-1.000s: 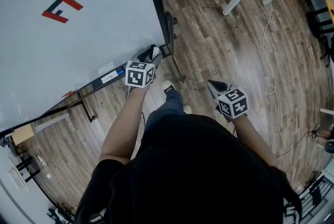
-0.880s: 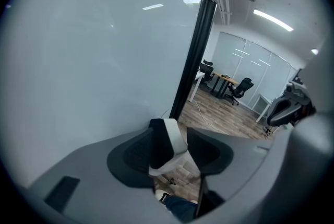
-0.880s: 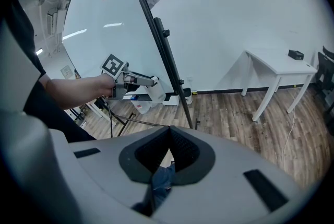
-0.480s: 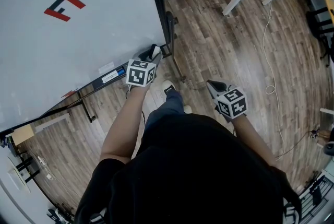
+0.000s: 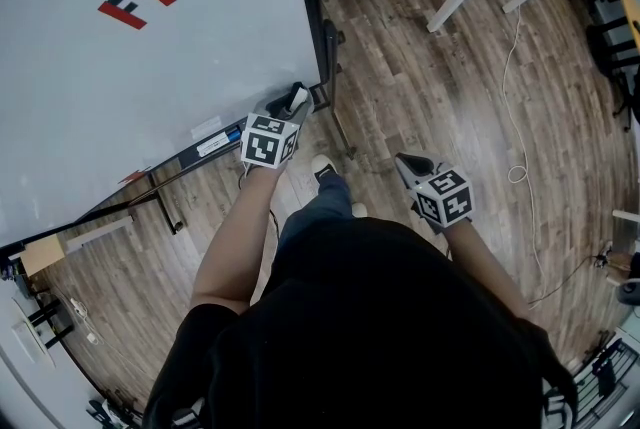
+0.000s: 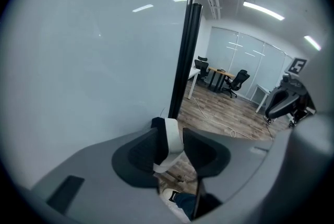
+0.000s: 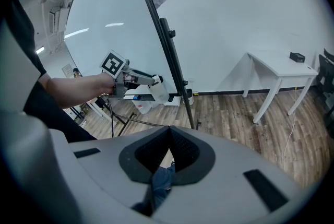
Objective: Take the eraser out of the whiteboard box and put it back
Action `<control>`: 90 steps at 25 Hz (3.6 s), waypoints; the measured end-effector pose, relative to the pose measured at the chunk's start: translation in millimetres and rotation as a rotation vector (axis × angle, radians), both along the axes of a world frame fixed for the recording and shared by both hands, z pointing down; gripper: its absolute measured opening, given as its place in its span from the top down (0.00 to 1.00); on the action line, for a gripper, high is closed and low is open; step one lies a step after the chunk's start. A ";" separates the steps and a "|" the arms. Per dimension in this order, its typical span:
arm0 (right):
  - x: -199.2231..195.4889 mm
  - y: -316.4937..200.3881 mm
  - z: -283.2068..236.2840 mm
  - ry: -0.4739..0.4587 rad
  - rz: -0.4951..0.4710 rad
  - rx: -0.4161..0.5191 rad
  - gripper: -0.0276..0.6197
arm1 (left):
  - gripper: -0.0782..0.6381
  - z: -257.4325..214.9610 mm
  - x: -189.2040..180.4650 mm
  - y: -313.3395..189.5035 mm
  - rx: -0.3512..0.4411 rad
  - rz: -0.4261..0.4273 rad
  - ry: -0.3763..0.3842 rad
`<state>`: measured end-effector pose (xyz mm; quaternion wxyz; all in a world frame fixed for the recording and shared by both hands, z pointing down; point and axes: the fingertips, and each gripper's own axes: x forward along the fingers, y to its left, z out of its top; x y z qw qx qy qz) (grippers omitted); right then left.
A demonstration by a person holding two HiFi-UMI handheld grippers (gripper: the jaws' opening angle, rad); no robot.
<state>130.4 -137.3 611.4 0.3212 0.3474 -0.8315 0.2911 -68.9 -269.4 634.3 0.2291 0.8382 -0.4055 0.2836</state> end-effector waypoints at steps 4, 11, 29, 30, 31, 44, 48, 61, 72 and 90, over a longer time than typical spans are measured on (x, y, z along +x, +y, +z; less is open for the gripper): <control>-2.8 0.8 -4.1 -0.003 -0.006 0.012 0.96 | 0.67 -11.2 -1.2 2.6 0.020 0.004 0.006; -7.7 3.1 -14.1 -0.012 -0.015 0.039 0.96 | 0.68 -40.5 -0.5 7.9 0.064 0.019 0.036; -3.7 12.1 -44.1 -0.024 -0.017 0.112 0.96 | 0.68 -103.2 -0.8 25.5 0.195 0.038 0.065; -3.8 12.4 -45.4 -0.025 -0.017 0.115 0.96 | 0.69 -105.5 -1.1 26.6 0.198 0.039 0.066; -3.9 12.8 -46.4 -0.025 -0.018 0.117 0.96 | 0.69 -107.6 -1.2 27.7 0.201 0.040 0.067; 1.6 17.1 -66.4 -0.034 -0.013 0.165 0.96 | 0.69 -118.9 -9.7 50.3 0.216 0.022 0.065; 4.5 19.5 -69.8 -0.036 -0.008 0.175 0.96 | 0.69 -117.8 -14.8 59.8 0.209 0.012 0.062; 6.6 35.7 -69.1 -0.032 -0.022 0.180 0.96 | 0.69 -111.1 -26.2 88.8 0.192 -0.020 0.051; 3.4 35.7 -69.0 -0.033 -0.029 0.181 0.96 | 0.69 -108.6 -34.5 93.6 0.182 -0.040 0.057; 11.3 32.9 -63.9 -0.033 -0.018 0.168 0.96 | 0.69 -110.9 -24.1 84.4 0.188 -0.027 0.063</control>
